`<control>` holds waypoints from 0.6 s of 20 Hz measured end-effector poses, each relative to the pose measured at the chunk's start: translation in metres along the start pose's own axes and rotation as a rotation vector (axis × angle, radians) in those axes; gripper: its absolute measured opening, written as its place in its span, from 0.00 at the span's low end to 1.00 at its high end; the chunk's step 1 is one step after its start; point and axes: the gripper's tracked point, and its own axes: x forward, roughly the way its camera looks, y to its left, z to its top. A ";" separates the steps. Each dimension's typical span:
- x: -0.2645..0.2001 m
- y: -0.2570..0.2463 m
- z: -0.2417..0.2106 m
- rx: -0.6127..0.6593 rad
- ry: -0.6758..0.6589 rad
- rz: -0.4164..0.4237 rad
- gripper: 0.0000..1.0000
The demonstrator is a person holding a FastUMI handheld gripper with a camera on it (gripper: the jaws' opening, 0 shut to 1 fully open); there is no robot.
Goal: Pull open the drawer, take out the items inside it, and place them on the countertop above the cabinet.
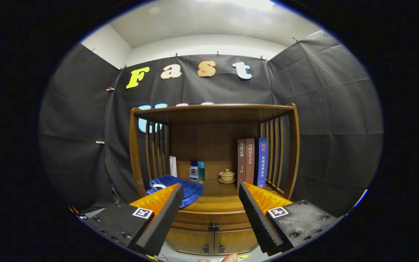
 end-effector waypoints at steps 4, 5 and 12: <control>0.050 0.004 -0.063 -0.052 0.051 0.005 0.99; 0.056 0.004 -0.083 -0.053 0.071 0.006 0.99; 0.086 0.008 -0.190 0.010 0.139 0.005 0.99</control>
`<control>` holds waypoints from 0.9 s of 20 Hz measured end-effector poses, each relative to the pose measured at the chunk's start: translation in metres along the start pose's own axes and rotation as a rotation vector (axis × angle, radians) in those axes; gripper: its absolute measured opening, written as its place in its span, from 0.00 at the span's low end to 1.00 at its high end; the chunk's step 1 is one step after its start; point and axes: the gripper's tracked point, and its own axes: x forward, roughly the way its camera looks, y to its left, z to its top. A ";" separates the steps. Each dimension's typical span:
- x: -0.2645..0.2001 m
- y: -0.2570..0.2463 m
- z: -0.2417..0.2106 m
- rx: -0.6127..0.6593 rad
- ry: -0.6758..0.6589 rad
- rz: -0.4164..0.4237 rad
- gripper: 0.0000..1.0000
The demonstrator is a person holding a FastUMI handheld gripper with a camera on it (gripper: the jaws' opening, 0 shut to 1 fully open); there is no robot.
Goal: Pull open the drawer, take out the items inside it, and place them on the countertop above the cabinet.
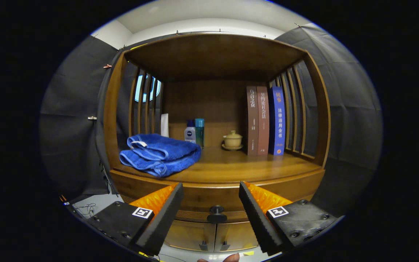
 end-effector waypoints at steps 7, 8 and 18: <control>0.024 -0.010 -0.068 0.010 0.063 -0.038 0.92; 0.027 -0.010 -0.073 0.015 0.070 -0.037 0.84; 0.034 -0.020 -0.081 -0.021 0.102 -0.060 0.31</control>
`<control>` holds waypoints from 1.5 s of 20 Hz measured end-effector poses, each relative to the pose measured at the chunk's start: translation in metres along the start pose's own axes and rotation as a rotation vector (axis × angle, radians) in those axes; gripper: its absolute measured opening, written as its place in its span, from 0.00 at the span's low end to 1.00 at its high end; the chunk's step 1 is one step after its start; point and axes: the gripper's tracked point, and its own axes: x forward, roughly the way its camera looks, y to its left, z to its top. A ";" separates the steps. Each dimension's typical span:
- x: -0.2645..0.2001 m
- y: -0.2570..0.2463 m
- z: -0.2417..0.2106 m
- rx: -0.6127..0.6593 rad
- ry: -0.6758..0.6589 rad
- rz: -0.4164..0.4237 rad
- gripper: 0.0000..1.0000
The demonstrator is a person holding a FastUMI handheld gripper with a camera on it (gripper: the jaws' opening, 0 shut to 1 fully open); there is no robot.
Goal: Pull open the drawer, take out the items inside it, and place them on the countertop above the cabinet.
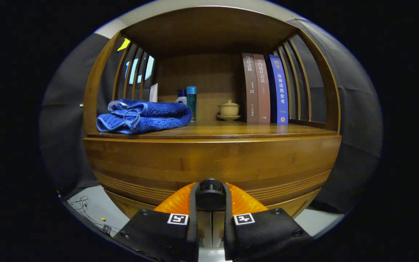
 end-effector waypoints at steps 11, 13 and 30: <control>-0.061 -0.003 -0.007 0.035 0.017 0.015 0.31; -0.079 -0.004 -0.010 0.049 0.021 0.019 0.31; -0.137 -0.008 -0.024 0.048 0.054 0.045 0.31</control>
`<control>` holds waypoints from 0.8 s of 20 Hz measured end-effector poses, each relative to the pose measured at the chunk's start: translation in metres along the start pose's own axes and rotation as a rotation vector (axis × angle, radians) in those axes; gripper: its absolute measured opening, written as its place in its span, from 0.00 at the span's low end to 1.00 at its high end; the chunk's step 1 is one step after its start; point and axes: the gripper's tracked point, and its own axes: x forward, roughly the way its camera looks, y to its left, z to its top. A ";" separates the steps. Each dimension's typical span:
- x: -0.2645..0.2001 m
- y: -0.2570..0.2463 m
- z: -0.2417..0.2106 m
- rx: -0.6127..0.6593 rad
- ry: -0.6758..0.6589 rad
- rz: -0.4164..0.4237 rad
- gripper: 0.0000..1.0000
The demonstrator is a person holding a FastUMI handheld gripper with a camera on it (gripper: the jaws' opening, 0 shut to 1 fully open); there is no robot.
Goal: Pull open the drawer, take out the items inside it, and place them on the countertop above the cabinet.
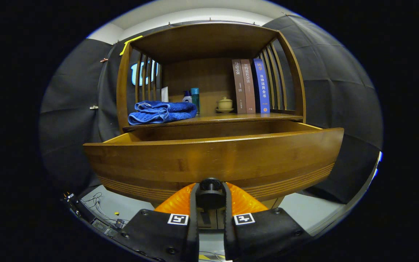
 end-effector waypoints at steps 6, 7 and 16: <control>-0.001 0.002 0.000 0.004 0.009 0.007 0.34; -0.001 0.002 -0.001 0.020 0.026 0.015 0.37; -0.044 -0.014 0.067 -0.060 -0.091 -0.026 0.98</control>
